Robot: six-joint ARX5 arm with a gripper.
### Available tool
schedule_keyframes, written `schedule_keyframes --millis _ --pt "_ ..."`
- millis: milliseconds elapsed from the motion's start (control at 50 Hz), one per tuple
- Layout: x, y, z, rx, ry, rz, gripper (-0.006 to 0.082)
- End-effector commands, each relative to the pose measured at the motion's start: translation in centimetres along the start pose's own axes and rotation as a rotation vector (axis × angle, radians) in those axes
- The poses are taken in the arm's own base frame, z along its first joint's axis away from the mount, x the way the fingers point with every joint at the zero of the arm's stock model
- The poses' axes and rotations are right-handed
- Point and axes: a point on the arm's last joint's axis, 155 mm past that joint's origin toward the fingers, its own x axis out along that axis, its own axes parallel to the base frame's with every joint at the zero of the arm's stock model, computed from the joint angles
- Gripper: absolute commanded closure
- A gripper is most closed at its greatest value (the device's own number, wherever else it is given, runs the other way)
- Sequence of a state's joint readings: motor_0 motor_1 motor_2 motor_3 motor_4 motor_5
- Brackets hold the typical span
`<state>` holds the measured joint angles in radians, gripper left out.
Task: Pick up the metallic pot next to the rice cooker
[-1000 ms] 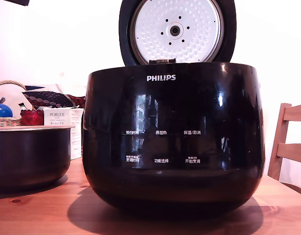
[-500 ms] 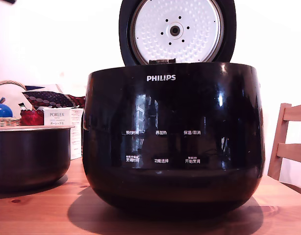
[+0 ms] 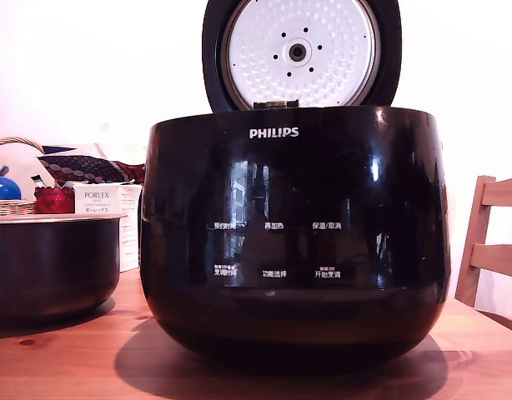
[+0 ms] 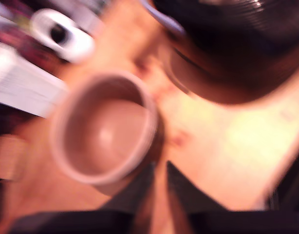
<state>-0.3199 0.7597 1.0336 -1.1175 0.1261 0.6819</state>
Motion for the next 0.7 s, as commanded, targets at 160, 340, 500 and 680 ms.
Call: schedule_keyframes --millis 160,340,500,680 --pt "1.6 0.1 -1.0 0.11 0.082 -0.041 0.0272" --pt "3.1 0.3 -2.9 0.337 0.194 -0.095 0.027" --pt "4.8 1.5 -3.4 0.419 0.262 -0.096 0.0216" --pt "7.5 2.5 -3.4 0.489 0.298 -0.123 0.0206"
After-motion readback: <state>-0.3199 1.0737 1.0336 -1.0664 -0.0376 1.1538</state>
